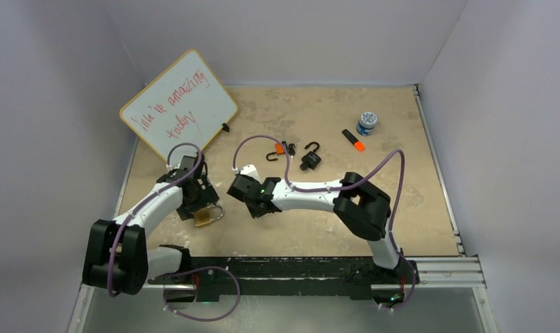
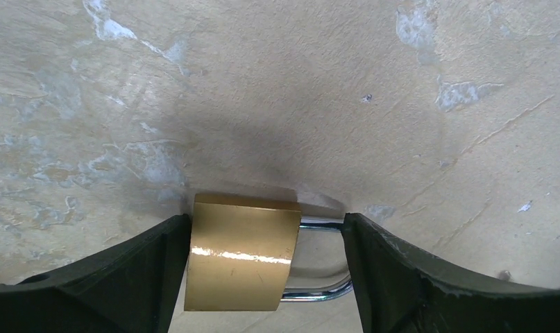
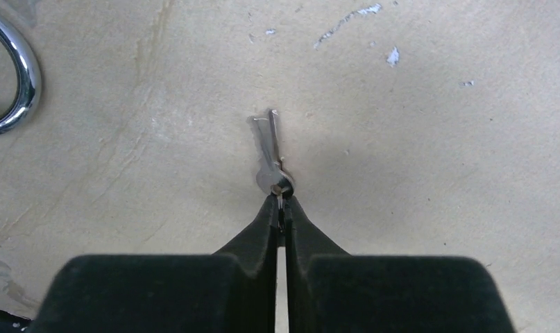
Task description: Unlock with the key
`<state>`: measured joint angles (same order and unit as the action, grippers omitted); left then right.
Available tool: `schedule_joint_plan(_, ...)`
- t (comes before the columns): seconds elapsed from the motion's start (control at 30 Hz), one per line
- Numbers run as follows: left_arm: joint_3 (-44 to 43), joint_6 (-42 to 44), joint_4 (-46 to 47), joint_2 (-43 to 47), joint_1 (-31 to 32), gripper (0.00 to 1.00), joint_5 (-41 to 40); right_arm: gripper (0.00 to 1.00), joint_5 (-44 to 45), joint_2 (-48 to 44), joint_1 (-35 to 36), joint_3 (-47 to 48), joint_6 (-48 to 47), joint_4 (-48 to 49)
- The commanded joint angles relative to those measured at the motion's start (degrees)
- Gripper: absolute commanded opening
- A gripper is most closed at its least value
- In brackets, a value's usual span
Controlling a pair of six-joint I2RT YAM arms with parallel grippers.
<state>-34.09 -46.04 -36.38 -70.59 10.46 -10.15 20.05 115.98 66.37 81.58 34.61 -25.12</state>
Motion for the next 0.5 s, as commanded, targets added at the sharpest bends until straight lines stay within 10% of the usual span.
schedule_joint_plan(0.0,1.45,-3.10,0.10,0.66,-0.44,0.81,5.94,0.00,2.39,-2.02,-0.80,-3.07,-0.42,-4.35)
schedule_joint_plan(0.47,9.79,-32.20,5.21,10.94,2.58,0.73,13.82,0.00,-0.66,-14.48,-9.67,-17.43,3.42,-0.53)
